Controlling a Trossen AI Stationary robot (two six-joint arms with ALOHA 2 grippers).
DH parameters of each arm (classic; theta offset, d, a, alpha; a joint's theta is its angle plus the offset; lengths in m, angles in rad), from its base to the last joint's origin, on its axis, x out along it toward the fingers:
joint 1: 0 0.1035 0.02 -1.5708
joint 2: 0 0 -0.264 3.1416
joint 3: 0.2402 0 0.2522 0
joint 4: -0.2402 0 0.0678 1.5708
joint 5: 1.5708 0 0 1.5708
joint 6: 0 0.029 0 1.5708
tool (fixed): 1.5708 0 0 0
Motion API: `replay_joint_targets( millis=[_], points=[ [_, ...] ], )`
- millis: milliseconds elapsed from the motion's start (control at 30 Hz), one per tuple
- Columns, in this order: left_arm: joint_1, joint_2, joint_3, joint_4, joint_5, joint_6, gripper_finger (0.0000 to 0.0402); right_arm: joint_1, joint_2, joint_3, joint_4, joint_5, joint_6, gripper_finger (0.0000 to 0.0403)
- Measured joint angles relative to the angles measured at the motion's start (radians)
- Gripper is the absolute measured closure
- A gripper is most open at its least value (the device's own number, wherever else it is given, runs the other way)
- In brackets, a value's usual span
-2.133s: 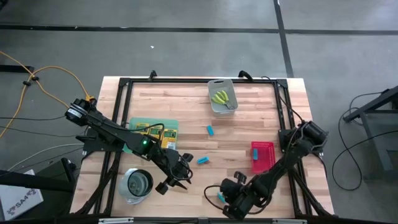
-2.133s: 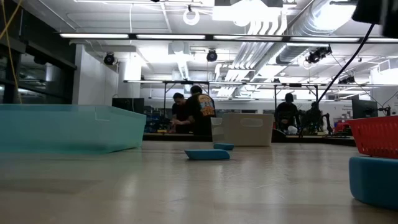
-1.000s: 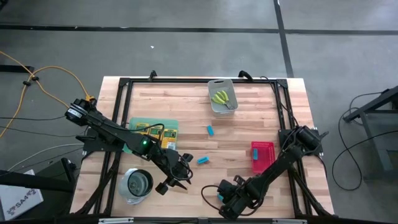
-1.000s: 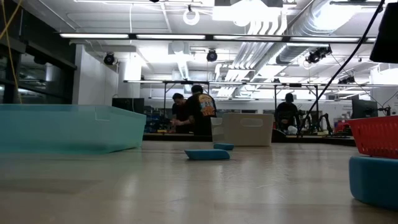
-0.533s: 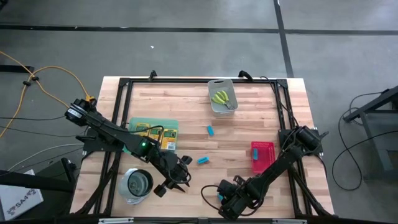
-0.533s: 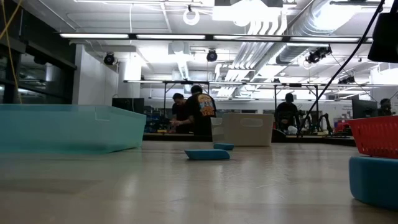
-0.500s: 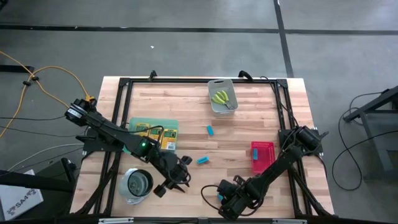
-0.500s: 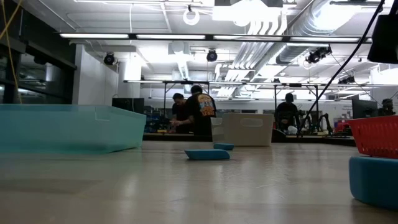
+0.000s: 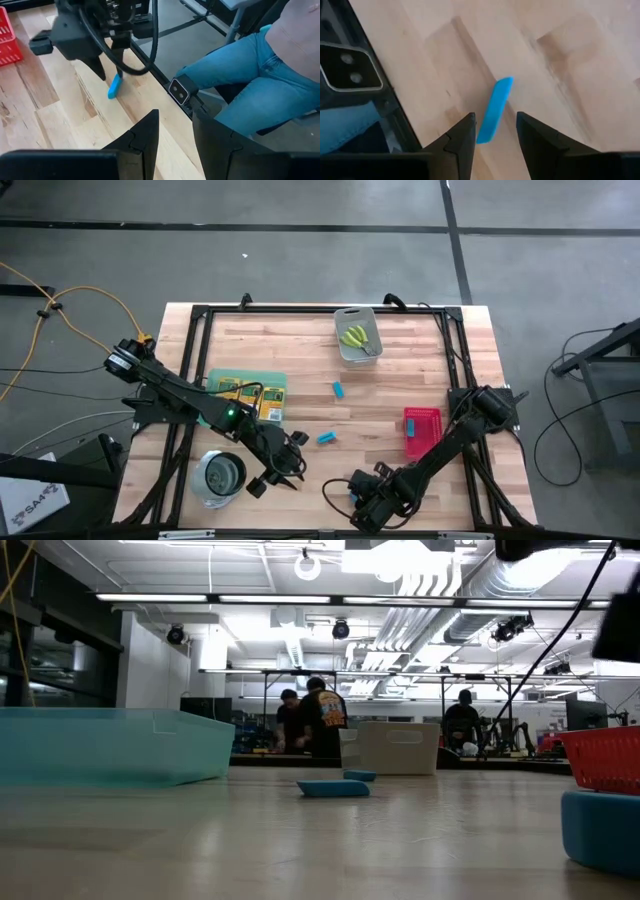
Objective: Pick & Place School Supplies
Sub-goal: Put the blue eraser into the red bin
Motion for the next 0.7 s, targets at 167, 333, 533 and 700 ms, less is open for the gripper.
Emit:
replay_joint_targets(
  millis=[167, 333, 533, 700],
  points=[
    [0.000, 0.000, 0.000, 0.000, 0.000, -0.003, 0.0287, 0.000, 0.051, 0.000, 0.029, -0.036, 0.000, 0.0270],
    [0.000, 0.000, 0.000, 0.000, 0.000, -0.003, 0.0287, 0.000, 0.066, 0.001, 0.044, -0.045, 0.000, 0.0270],
    [0.001, 0.000, 0.000, 0.000, 0.000, -0.003, 0.0287, -0.002, 0.067, 0.001, 0.041, -0.032, 0.003, 0.0270],
    [0.001, 0.000, 0.000, 0.000, 0.000, -0.003, 0.0287, -0.002, 0.068, 0.001, 0.038, -0.030, 0.003, 0.0285]
  ],
)
